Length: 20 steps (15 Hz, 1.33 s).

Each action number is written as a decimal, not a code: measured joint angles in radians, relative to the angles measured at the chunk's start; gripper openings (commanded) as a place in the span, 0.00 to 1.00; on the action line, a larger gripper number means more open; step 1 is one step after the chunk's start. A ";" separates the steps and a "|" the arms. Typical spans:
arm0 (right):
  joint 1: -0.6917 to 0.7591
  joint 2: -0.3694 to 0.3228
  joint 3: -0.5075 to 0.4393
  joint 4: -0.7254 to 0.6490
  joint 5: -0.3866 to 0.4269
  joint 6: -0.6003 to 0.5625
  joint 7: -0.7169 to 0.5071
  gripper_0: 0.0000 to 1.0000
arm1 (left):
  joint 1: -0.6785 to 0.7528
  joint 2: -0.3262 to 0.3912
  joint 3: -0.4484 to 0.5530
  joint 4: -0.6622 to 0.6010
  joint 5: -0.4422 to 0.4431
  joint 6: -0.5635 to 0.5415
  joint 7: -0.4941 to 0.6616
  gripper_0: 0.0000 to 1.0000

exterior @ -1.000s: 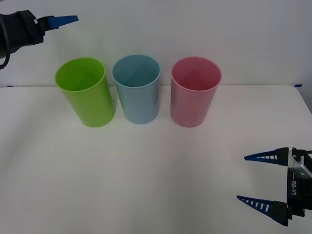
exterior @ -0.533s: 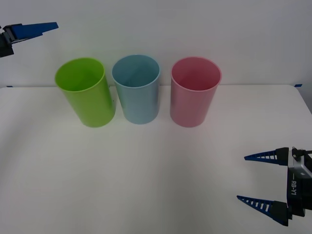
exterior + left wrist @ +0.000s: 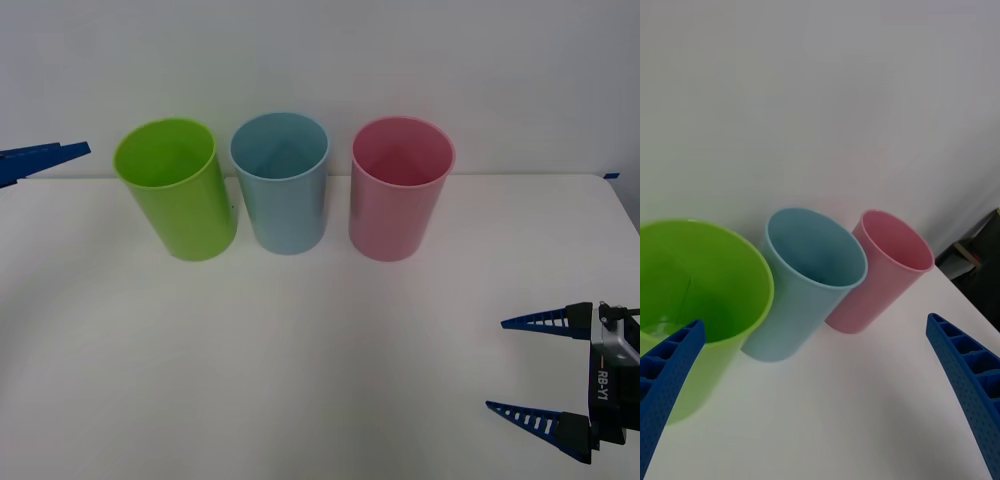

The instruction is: Put cans in the blue bin and PET bottles in the pink bin and trash in the green bin.

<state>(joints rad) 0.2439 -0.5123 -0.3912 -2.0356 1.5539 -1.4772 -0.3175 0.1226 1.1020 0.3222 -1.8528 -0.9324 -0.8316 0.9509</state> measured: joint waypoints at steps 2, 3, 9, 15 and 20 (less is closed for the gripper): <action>0.000 0.000 0.000 0.000 0.000 0.000 0.000 1.00 | 0.094 -0.030 0.026 -0.052 -0.002 -0.007 0.001 1.00; 0.000 0.000 0.000 0.000 0.000 0.000 0.000 1.00 | 0.126 -0.052 0.037 -0.070 -0.013 -0.025 0.001 1.00; 0.000 0.000 0.000 0.000 0.000 0.000 0.000 1.00 | 0.211 -0.313 0.157 -0.153 -0.222 -0.264 0.017 1.00; 0.000 0.000 0.000 0.000 0.000 0.000 0.000 1.00 | 0.332 -0.566 0.171 -0.256 -0.429 -0.361 -0.003 1.00; 0.000 0.000 0.000 0.000 0.000 0.000 0.000 1.00 | 0.358 -0.631 0.137 -0.265 -0.542 -0.362 -0.036 1.00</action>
<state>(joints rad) 0.2439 -0.5123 -0.3912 -2.0356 1.5539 -1.4772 -0.3175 0.4805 0.4710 0.4594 -2.1182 -1.4748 -1.1939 0.9148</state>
